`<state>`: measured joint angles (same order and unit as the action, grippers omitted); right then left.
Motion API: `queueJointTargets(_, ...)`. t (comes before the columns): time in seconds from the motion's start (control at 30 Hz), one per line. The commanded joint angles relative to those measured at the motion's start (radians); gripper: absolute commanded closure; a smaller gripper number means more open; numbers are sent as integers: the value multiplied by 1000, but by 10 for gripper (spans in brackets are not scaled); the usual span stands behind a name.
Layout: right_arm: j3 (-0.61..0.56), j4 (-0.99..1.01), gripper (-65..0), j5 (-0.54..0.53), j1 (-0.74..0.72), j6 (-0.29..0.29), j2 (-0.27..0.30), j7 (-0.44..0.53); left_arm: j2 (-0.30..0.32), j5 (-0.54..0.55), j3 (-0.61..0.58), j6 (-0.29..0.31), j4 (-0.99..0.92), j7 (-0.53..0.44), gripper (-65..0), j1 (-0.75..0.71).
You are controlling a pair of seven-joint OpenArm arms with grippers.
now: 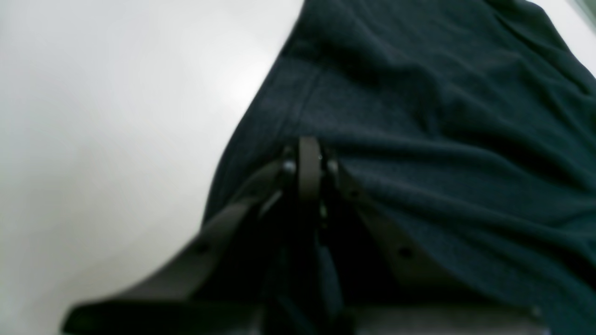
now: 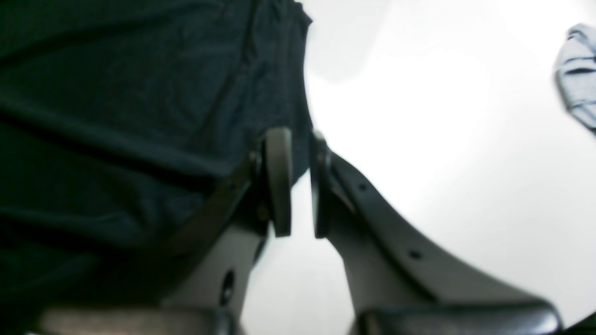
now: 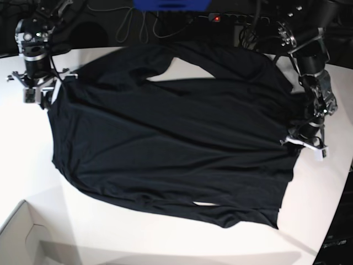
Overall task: Layout the t-shirt on the table in an organized manner, then fold the t-shirt properly
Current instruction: 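Grasp the shirt's side edge with the left gripper and pull it outward, then release the shirt and raise both grippers away from it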
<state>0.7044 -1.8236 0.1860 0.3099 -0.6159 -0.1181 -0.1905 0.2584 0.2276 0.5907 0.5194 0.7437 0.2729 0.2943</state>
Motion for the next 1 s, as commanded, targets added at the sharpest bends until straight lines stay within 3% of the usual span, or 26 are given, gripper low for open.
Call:
queueJointTargets(0.0,5,-21,-85,-15,7,1,7,27,14,-17,-1,-14,7,6,-1,30)
queueJointTargets(0.3,4,-21,-85,-15,36,1,4,27,35,-7,2,-6,83,35,-1,102)
queueJointTargets(0.5,4,-21,-85,-15,36,1,8,27,28,-6,4,-3,368,234,-1,42)
queueJointTargets(0.67,11,-21,-90,-15,35,1,13,27,-38,-6,47,-2,730,426,-5,-175)
queueJointTargets(0.73,13,-21,-90,-15,35,1,13,27,-87,-6,90,-2,857,446,-45,-294)
queueJointTargets(0.87,25,-20,-101,-15,36,1,13,26,-167,-6,139,-2,1002,447,-244,-490)
queueJointTargets(0.97,27,-20,-146,-15,42,1,13,26,-187,-6,142,0,1017,446,-326,-580)
